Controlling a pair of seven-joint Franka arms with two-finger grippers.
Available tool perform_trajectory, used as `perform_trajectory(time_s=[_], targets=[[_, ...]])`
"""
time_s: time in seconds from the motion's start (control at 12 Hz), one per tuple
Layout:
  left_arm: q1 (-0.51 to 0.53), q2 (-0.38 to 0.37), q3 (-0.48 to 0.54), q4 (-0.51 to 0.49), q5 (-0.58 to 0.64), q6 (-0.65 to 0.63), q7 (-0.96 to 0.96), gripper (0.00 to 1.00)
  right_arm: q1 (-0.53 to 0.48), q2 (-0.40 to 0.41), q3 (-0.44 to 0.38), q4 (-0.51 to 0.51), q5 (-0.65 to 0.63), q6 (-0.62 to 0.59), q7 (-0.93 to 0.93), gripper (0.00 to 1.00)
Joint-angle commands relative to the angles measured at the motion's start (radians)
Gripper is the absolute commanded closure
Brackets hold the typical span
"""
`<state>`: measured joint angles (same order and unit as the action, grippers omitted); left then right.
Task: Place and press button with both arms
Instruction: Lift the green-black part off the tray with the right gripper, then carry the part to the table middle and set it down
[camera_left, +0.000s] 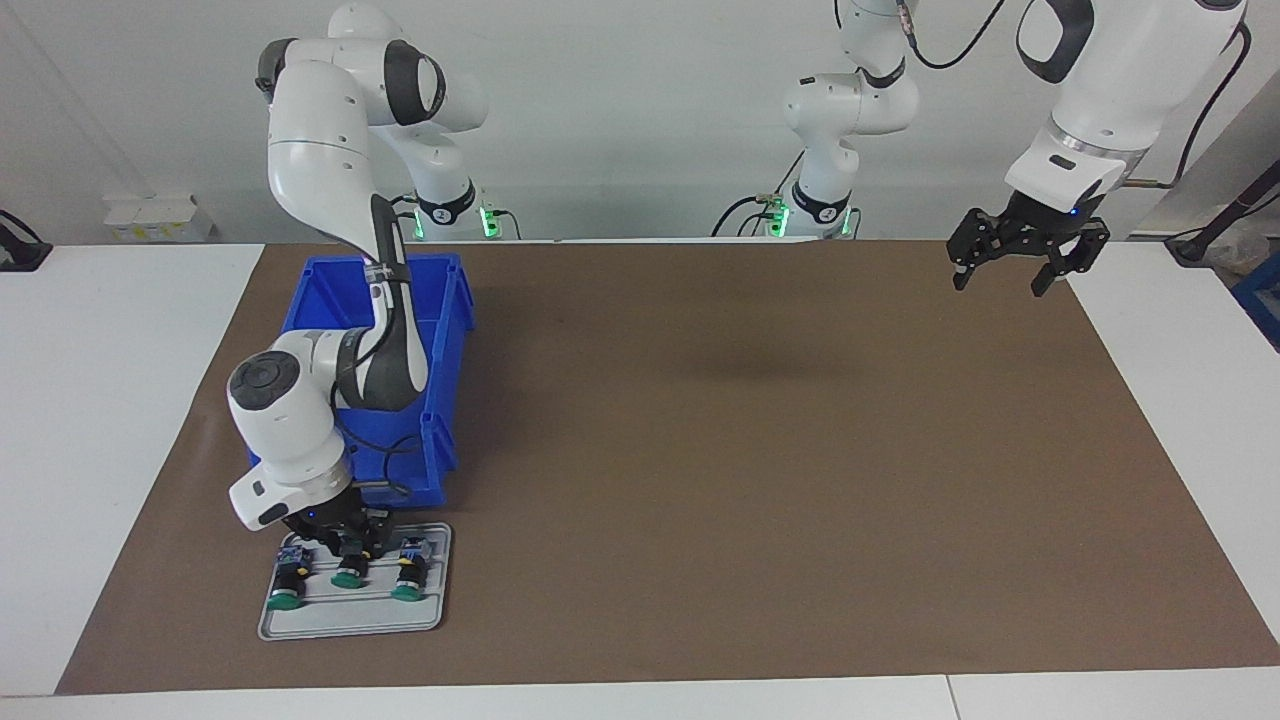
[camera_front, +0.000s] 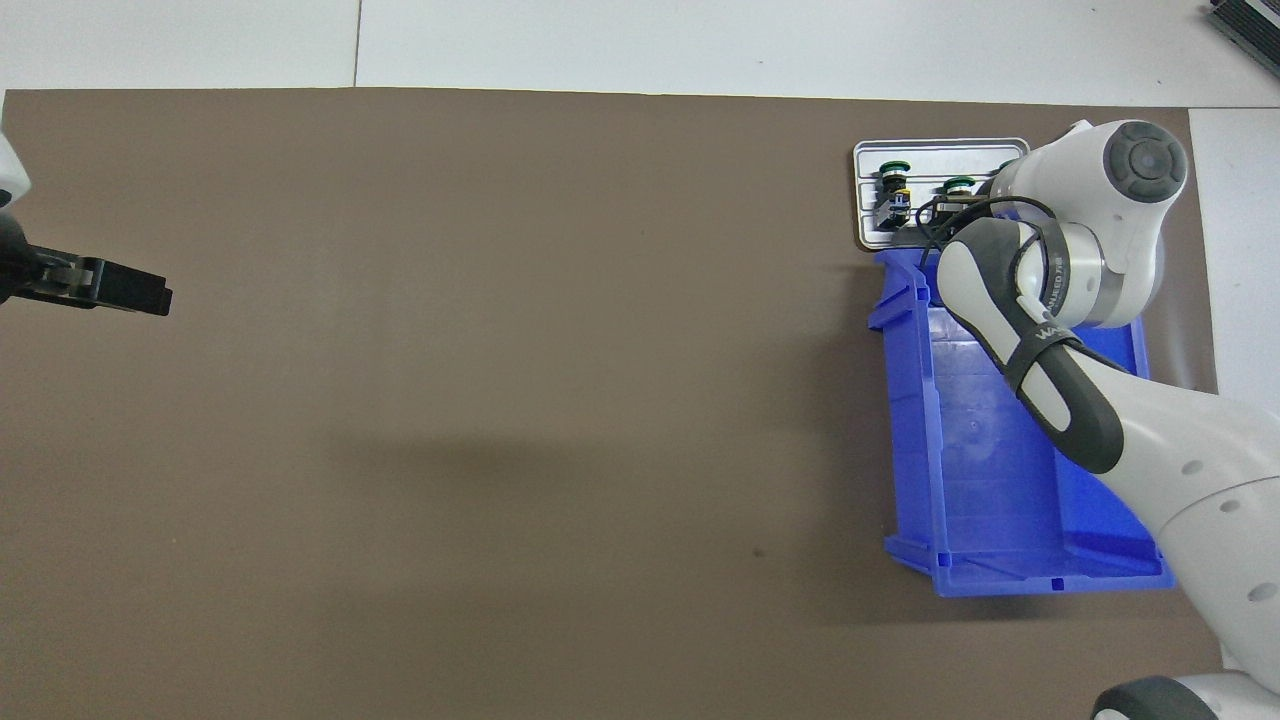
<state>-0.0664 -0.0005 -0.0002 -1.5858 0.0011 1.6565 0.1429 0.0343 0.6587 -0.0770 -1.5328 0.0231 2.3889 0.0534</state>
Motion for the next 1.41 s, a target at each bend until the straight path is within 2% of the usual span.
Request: perform_trajectory(time_s=[0.0, 0.17, 0.33, 0.5, 0.91, 1.33], targets=[[-0.001, -0.016, -0.003, -0.016, 0.008, 0.022, 0.017, 0.00, -0.007, -0.010, 0.006, -0.004, 0.008, -0.025, 0.043, 0.75], [-0.004, -0.016, -0.001, -0.017, 0.007, 0.022, 0.015, 0.00, -0.007, -0.010, 0.006, 0.011, 0.006, -0.037, 0.065, 0.90], [-0.004, -0.016, -0.003, -0.019, 0.007, 0.022, 0.018, 0.00, -0.011, -0.008, 0.006, 0.029, 0.005, -0.059, 0.065, 0.99], [0.000, -0.018, -0.001, -0.020, 0.007, 0.022, 0.041, 0.00, -0.017, -0.008, 0.006, 0.087, 0.000, -0.120, 0.065, 1.00], [0.010, -0.019, -0.001, -0.025, 0.007, 0.037, 0.087, 0.00, 0.002, -0.013, 0.009, 0.278, -0.011, -0.385, 0.088, 0.99], [0.008, -0.019, -0.001, -0.025, 0.007, 0.035, 0.087, 0.00, 0.154, -0.016, -0.007, 0.384, -0.057, -0.563, 0.406, 1.00]])
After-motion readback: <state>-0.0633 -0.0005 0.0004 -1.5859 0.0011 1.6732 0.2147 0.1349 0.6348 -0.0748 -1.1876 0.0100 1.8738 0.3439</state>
